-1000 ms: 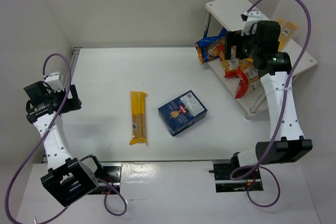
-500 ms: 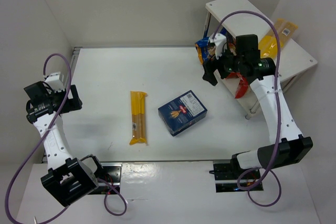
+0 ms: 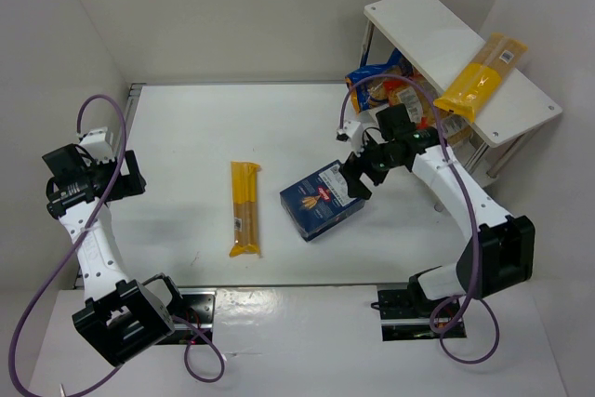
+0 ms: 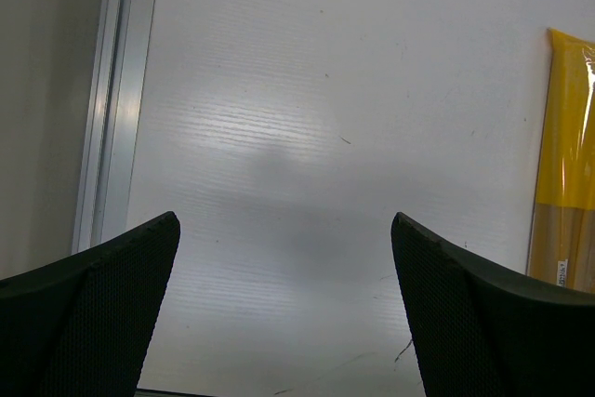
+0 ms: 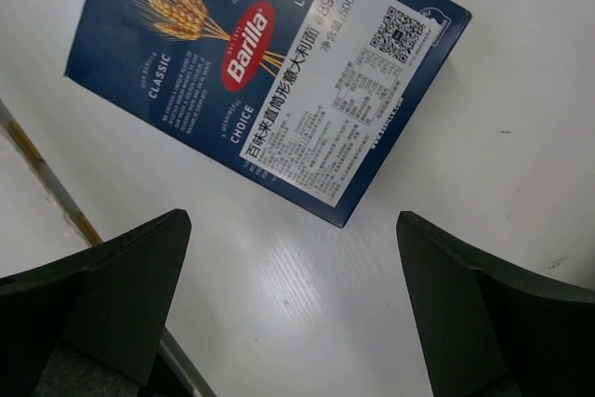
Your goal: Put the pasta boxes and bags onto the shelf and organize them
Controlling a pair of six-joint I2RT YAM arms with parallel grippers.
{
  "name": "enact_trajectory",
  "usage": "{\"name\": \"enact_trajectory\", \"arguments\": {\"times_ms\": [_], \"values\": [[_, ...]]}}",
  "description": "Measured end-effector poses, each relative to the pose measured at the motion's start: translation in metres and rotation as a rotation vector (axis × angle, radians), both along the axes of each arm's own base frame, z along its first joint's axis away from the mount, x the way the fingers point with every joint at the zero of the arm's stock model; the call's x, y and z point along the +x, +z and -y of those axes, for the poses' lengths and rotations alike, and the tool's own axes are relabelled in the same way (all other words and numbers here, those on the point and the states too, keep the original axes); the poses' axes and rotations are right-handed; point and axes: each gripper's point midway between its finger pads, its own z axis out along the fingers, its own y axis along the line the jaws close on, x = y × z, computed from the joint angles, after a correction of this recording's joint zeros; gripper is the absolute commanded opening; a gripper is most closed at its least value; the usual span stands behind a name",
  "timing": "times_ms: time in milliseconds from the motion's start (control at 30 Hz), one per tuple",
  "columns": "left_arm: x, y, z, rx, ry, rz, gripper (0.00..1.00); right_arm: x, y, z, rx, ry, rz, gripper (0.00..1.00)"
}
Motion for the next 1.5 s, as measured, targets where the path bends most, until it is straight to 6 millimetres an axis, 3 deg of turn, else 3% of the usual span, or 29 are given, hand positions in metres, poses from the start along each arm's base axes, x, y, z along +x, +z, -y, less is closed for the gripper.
{"name": "enact_trajectory", "arguments": {"times_ms": [267,500,800,1500], "values": [[0.0,0.0,0.0,0.0,0.0,0.0,1.0,-0.001,-0.03,0.005,-0.005,-0.106,-0.038,1.0],[0.0,0.0,0.0,0.0,0.0,0.0,1.0,-0.011,-0.043,0.011,0.049,-0.159,-0.077,1.0],[0.0,0.0,0.0,0.001,0.0,0.0,1.0,0.004,-0.031,0.034,0.151,-0.244,-0.061,1.0],[0.0,0.0,0.0,0.001,0.0,0.0,1.0,-0.001,-0.01,0.028,0.207,-0.171,0.013,1.0]]}}
